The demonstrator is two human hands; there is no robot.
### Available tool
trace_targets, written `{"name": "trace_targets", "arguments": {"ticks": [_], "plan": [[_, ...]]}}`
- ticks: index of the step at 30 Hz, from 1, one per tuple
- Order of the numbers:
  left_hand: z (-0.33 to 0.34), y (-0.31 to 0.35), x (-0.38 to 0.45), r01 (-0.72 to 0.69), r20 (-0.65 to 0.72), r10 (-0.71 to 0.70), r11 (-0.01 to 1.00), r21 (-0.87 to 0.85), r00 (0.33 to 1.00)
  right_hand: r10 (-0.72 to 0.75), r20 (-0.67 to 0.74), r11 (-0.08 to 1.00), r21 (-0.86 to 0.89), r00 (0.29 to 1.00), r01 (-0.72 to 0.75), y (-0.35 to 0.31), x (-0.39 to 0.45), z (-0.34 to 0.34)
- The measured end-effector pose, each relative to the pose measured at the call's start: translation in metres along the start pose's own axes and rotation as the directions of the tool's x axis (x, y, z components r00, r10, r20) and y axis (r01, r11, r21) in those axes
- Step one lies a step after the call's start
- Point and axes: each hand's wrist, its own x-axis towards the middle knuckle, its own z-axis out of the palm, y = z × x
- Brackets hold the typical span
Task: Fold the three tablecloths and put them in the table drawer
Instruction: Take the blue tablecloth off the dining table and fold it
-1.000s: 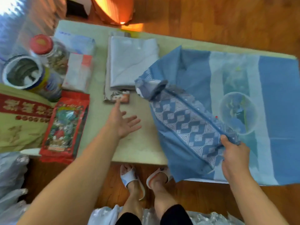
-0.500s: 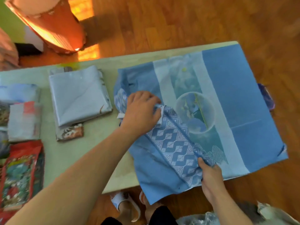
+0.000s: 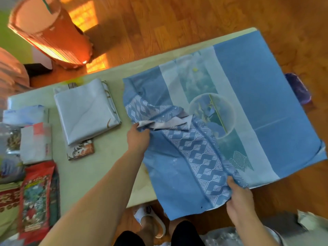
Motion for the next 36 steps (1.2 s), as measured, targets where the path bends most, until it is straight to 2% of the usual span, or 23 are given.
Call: {"name": "trace_targets", "arguments": {"ticks": [1, 2, 3, 6, 11, 13, 15, 18, 21, 23, 27, 29, 30, 32, 33, 34, 36], "plan": [[0.000, -0.002, 0.006, -0.091, -0.003, 0.094, 0.969, 0.230, 0.996, 0.000, -0.048, 1.000, 0.027, 0.999, 0.002, -0.003, 0.005, -0.005], [0.000, -0.005, 0.013, -0.166, 0.023, 0.172, 0.897, 0.410, 0.985, 0.003, -0.086, 0.999, 0.042, 0.996, 0.000, -0.005, 0.010, -0.009], [0.002, -0.006, 0.019, -0.230, 0.067, 0.227, 0.834, 0.502, 0.972, 0.008, -0.114, 0.999, 0.042, 0.993, -0.004, -0.006, 0.016, -0.013], [0.005, -0.008, 0.038, -0.377, 0.174, 0.336, 0.780, 0.499, 0.926, 0.056, -0.143, 0.998, 0.021, 0.988, -0.054, -0.002, 0.037, -0.018], [0.018, -0.002, 0.071, -0.491, 0.281, 0.404, 0.687, 0.535, 0.871, 0.094, -0.147, 0.996, 0.008, 0.985, -0.094, 0.010, 0.073, -0.015], [0.026, 0.003, 0.077, -0.521, 0.313, 0.420, 0.611, 0.596, 0.852, 0.100, -0.144, 0.995, 0.012, 0.984, -0.100, 0.016, 0.084, -0.017], [0.034, 0.003, 0.087, -0.512, 0.312, 0.421, 0.541, 0.668, 0.852, 0.104, -0.139, 0.995, 0.023, 0.985, -0.102, 0.021, 0.090, -0.019], [0.042, 0.002, 0.104, -0.472, 0.293, 0.384, 0.548, 0.691, 0.876, 0.102, -0.111, 0.993, 0.062, 0.988, -0.096, 0.025, 0.093, -0.021], [0.046, 0.004, 0.113, -0.420, 0.315, 0.293, 0.440, 0.794, 0.903, 0.102, -0.102, 0.991, 0.095, 0.990, -0.092, 0.027, 0.091, -0.024], [0.046, 0.010, 0.114, -0.416, 0.316, 0.290, 0.418, 0.807, 0.903, 0.113, -0.103, 0.988, 0.114, 0.988, -0.101, 0.028, 0.089, -0.027], [0.043, 0.027, 0.109, -0.470, 0.314, 0.377, 0.457, 0.755, 0.871, 0.129, -0.095, 0.986, 0.118, 0.987, -0.117, 0.027, 0.086, -0.029], [0.044, 0.035, 0.103, -0.484, 0.244, 0.453, 0.548, 0.683, 0.857, 0.126, -0.094, 0.985, 0.129, 0.988, -0.113, 0.026, 0.086, -0.029], [0.045, 0.039, 0.099, -0.457, 0.161, 0.464, 0.646, 0.611, 0.871, 0.126, -0.100, 0.985, 0.130, 0.987, -0.112, 0.026, 0.086, -0.029], [0.045, 0.053, 0.086, -0.328, -0.046, 0.364, 0.882, 0.339, 0.930, 0.130, -0.117, 0.985, 0.128, 0.985, -0.115, 0.031, 0.084, -0.030], [0.041, 0.064, 0.079, -0.261, -0.147, 0.290, 0.947, 0.190, 0.946, 0.138, -0.129, 0.985, 0.121, 0.982, -0.122, 0.034, 0.082, -0.030], [0.034, 0.075, 0.072, -0.223, -0.227, 0.232, 0.973, 0.065, 0.946, 0.144, -0.143, 0.986, 0.105, 0.979, -0.130, 0.036, 0.079, -0.031], [0.011, 0.107, 0.059, -0.199, -0.390, 0.162, 0.978, -0.057, 0.907, 0.142, -0.162, 0.988, 0.078, 0.976, -0.131, 0.038, 0.071, -0.030]]}}
